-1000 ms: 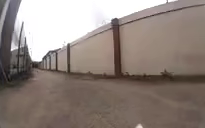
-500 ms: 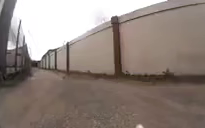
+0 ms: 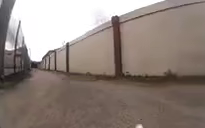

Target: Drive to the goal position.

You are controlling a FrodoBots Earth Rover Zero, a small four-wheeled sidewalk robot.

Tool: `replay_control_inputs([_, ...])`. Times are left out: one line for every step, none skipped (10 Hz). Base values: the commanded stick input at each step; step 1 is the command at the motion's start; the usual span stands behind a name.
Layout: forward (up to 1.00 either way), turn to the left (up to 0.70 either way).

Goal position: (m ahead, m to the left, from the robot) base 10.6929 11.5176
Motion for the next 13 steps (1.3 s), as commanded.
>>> replay_control_inputs([0.30,0.00])
replay_control_inputs([0.30,0.00])
replay_control_inputs([0.30,0.26])
replay_control_inputs([0.30,0.60])
replay_control_inputs([0.30,0.60])
replay_control_inputs([0.30,0.60])
replay_control_inputs([0.30,0.60])
replay_control_inputs([0.30,0.60])
replay_control_inputs([0.30,0.60])
replay_control_inputs([0.30,0.60])
replay_control_inputs([0.30,0.56])
replay_control_inputs([0.30,0.49])
replay_control_inputs([0.30,0.00])
